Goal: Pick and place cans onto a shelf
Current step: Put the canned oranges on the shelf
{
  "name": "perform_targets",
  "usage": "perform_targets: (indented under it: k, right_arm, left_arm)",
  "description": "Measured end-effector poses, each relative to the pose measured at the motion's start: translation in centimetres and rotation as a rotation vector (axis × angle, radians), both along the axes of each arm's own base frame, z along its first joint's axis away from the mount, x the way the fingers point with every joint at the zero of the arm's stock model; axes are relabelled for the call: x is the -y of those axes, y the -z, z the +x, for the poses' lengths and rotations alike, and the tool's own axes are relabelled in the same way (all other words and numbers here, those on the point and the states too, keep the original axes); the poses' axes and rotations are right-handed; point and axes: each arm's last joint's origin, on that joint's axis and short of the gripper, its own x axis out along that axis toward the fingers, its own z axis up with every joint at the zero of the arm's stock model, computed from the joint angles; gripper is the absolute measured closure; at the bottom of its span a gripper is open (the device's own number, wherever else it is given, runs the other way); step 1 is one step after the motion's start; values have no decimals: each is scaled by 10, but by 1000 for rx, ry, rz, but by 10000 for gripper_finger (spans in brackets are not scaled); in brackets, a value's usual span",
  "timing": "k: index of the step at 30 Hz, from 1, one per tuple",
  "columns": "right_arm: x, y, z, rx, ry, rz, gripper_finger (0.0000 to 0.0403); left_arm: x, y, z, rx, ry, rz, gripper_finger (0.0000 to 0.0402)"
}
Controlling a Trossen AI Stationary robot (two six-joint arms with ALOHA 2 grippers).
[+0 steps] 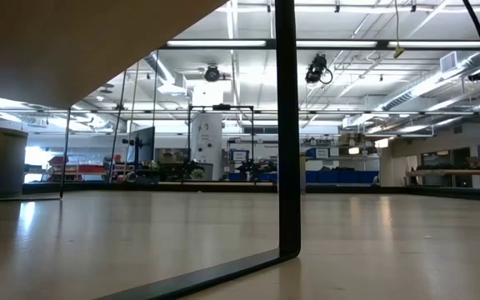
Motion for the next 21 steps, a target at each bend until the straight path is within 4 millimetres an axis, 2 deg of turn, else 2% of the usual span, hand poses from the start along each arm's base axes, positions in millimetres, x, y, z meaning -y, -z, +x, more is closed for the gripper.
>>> perform_targets:
  k: [5,14,21]
  right_arm:
    - [-6,0,-1,0,-14,0,85]
    - [-15,0,-2,0,-34,-1,85]
    - [-15,0,-2,0,-36,-3,85]
  left_arm:
    - [1,5,7,-37,-33,13,136]
    - [1,5,7,-54,-45,-1,98]
    - [1,7,5,-152,-26,0,91]
